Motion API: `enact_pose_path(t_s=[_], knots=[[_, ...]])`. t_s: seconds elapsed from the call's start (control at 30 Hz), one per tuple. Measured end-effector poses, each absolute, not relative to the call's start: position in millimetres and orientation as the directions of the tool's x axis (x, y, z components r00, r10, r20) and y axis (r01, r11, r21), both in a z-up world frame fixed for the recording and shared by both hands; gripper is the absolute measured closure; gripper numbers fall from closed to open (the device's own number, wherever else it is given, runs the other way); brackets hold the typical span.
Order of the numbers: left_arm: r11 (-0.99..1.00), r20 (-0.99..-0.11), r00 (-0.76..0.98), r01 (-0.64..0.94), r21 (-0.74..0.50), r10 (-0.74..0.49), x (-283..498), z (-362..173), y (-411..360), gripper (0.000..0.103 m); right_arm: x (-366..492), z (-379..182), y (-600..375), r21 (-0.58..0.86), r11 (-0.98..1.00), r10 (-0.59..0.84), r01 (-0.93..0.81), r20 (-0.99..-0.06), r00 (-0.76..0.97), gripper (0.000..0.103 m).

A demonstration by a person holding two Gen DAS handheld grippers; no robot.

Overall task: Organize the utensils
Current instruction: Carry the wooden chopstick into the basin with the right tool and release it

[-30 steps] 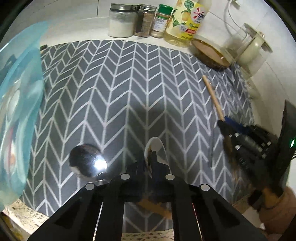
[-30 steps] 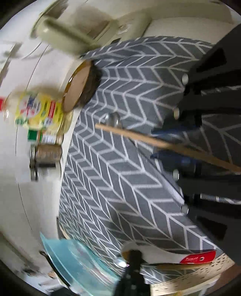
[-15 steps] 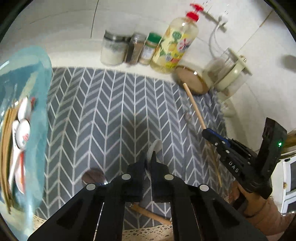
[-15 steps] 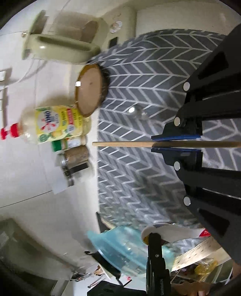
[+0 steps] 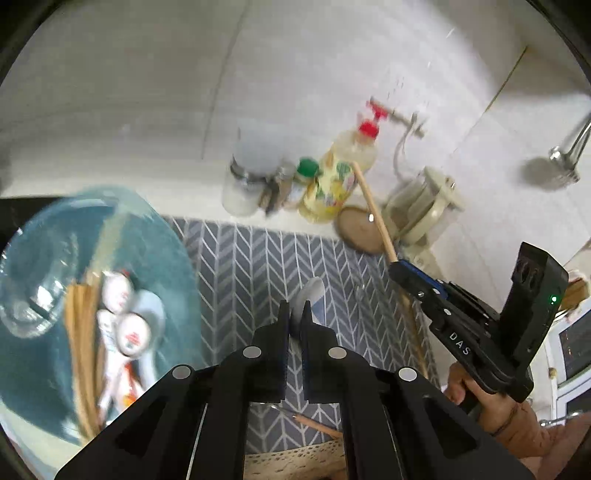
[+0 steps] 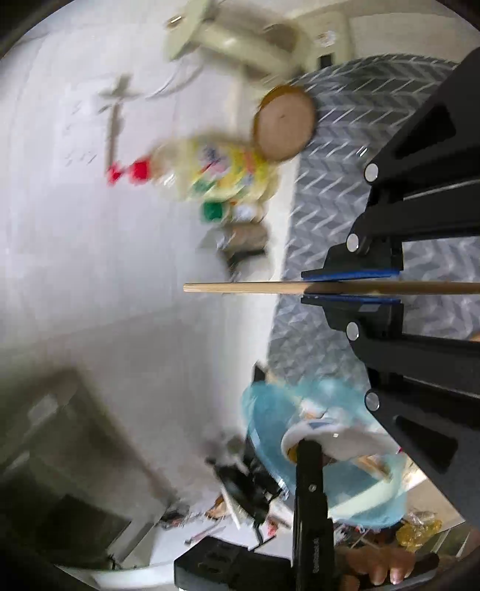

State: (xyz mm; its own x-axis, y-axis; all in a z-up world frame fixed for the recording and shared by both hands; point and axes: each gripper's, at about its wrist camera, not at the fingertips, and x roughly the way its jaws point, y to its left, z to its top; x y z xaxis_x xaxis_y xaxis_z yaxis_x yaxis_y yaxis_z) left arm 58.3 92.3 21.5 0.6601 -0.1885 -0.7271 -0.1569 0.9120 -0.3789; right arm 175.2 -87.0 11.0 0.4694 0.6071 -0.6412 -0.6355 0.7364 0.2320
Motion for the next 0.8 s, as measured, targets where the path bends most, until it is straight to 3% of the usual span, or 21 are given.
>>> enact_pose_path(t_s=[0.17, 0.33, 0.5, 0.8], knots=[[0.918, -0.697, 0.701, -0.165, -0.36, -0.148, 29.4, 57.0, 139.6, 0.097, 157.1, 45.7, -30.3, 0.315, 0.638, 0.719, -0.702, -0.568, 0.4, 0.096], [0.94, -0.754, 0.655, -0.226, -0.256, -0.048, 6.8, 47.2, 197.9, 0.097, 137.1, 29.4, 36.6, 0.45, 0.557, 0.782, -0.697, -0.568, 0.258, 0.096], [0.939, -0.843, 0.535, -0.264, -0.222, -0.048, 6.4, -7.1, 254.8, 0.097, 119.1, -27.3, 93.6, 0.513, 0.6, 0.727, -0.614, -0.67, 0.151, 0.096], [0.951, -0.913, 0.399, -0.237, -0.198, -0.091, 30.9, -80.3, 285.2, 0.096, 100.2, -87.8, 147.5, 0.388, 0.696, 0.534, -0.604, -0.842, 0.075, 0.095]])
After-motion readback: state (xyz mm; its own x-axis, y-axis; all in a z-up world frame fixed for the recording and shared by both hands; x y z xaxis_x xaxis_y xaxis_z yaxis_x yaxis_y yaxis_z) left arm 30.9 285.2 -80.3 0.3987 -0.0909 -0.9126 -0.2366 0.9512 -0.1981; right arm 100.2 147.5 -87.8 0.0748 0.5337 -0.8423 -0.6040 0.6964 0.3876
